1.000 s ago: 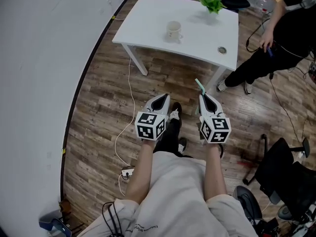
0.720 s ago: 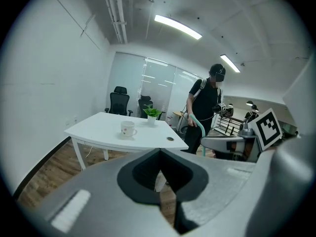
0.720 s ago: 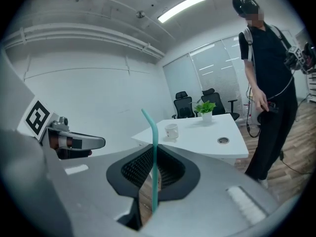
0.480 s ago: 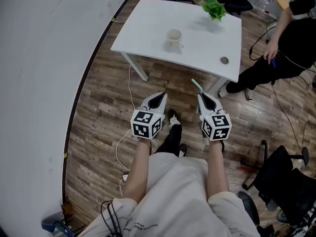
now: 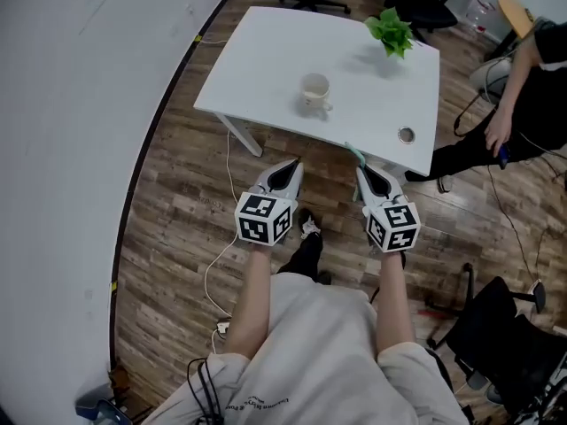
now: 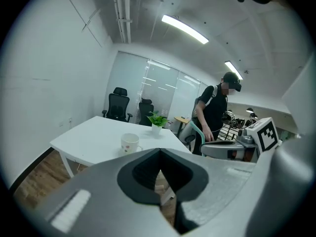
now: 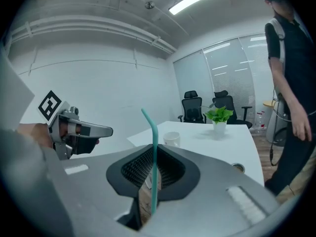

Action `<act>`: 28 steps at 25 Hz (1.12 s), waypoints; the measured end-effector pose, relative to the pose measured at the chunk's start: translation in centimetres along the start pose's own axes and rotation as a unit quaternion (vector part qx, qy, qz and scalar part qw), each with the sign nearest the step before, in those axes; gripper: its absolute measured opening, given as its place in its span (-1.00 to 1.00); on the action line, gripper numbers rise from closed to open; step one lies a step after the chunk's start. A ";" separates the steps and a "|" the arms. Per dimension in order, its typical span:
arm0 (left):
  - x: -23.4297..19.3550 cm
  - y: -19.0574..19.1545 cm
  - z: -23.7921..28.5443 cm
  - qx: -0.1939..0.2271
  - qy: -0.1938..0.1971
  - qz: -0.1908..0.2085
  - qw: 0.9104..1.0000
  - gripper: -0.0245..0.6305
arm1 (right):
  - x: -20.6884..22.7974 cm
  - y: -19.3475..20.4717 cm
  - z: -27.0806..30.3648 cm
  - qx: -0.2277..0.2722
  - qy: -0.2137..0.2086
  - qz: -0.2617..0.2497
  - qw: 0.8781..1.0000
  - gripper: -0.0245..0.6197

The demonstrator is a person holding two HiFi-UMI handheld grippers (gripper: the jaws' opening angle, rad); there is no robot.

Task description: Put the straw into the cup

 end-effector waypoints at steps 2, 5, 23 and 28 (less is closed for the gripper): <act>-1.1 -0.8 0.8 -0.003 0.000 -0.004 1.000 -0.93 | 0.2 -0.7 0.9 -0.003 -0.002 0.005 1.000 -0.78; -3.1 -1.7 2.3 -0.009 0.004 -0.015 1.000 -0.93 | 0.6 -1.7 2.5 -0.006 -0.003 0.015 1.000 -0.78; -9.4 -11.0 11.8 -0.013 0.056 0.017 0.998 -0.93 | 5.3 -8.8 10.6 0.009 0.027 0.028 0.999 -0.77; -11.8 -9.2 12.0 -0.039 0.043 -0.002 0.998 -0.93 | 6.6 -8.6 12.0 0.014 0.032 0.060 0.998 -0.78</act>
Point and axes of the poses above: the fingertips, and each gripper's own axes: z forward along the fingers, x to its right, y out of its underside, the point moved 10 cm from there along -z, backward along the fingers, and after that the axes turned 10 degrees about -x, right-handed, at the moved point
